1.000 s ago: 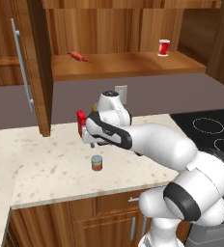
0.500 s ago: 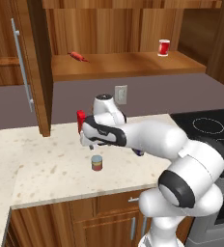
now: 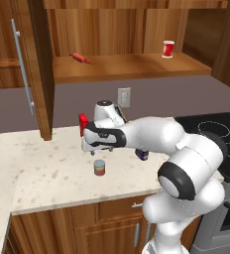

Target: Pick the cans from the counter and place them in their designated side in the cabinet.

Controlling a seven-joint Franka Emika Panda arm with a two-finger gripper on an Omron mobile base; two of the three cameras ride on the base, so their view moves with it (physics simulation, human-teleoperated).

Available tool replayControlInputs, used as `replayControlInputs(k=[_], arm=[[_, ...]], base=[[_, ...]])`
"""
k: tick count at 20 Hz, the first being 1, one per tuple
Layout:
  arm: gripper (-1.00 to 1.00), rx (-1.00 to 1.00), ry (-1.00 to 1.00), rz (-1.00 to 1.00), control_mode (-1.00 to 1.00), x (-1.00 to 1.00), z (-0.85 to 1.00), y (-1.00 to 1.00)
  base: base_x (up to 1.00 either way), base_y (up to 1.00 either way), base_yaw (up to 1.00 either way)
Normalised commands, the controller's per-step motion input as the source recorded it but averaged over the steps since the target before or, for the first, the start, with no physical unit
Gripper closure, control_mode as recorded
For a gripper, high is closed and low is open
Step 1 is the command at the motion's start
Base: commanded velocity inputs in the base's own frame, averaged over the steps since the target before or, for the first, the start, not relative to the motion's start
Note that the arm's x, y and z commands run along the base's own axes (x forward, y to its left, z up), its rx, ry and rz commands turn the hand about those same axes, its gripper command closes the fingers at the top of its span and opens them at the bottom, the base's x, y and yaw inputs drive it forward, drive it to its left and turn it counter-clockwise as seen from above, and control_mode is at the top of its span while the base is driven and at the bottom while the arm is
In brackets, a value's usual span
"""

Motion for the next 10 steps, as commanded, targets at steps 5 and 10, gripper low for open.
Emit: replayControlInputs(k=[5,10], arm=[[-1.00,0.00,0.03,0.00,-1.00,0.07,-0.18,0.10],[-1.00,0.00,0.04,0.00,-1.00,0.03,-0.18,0.13]], base=[[0.00,0.00,0.00],[0.00,0.00,0.00]])
